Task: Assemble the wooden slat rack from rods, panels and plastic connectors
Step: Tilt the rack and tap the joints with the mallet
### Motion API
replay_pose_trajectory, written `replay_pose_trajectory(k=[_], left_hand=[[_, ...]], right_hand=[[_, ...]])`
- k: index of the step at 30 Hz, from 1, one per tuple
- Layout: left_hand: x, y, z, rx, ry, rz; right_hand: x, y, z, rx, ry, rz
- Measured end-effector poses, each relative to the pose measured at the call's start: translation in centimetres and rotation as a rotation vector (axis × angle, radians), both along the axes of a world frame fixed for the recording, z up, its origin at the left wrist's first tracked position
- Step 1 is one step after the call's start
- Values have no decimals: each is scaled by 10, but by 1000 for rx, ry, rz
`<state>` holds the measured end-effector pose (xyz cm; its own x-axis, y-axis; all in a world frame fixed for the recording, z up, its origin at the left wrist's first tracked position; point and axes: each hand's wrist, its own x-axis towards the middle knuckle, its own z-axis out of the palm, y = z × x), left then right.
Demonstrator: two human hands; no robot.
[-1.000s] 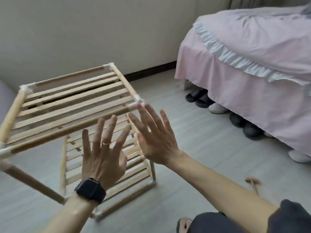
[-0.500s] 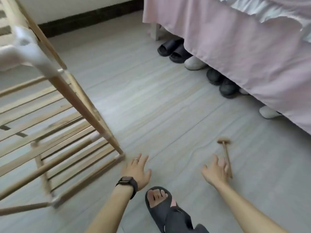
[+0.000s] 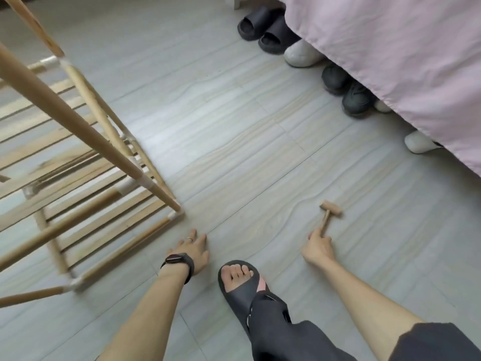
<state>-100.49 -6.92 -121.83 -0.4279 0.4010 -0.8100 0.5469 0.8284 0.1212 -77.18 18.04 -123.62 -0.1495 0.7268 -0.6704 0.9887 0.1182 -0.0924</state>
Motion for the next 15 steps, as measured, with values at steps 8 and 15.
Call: replay_pose_trajectory(k=[8,15], left_hand=[[-27,32,139,407,14,221],[-32,10,326,1087,-122,424]], right_hand=[[-96,-38,167,-641,982,-375],[-138,-55,365,-1173,1382,-178]])
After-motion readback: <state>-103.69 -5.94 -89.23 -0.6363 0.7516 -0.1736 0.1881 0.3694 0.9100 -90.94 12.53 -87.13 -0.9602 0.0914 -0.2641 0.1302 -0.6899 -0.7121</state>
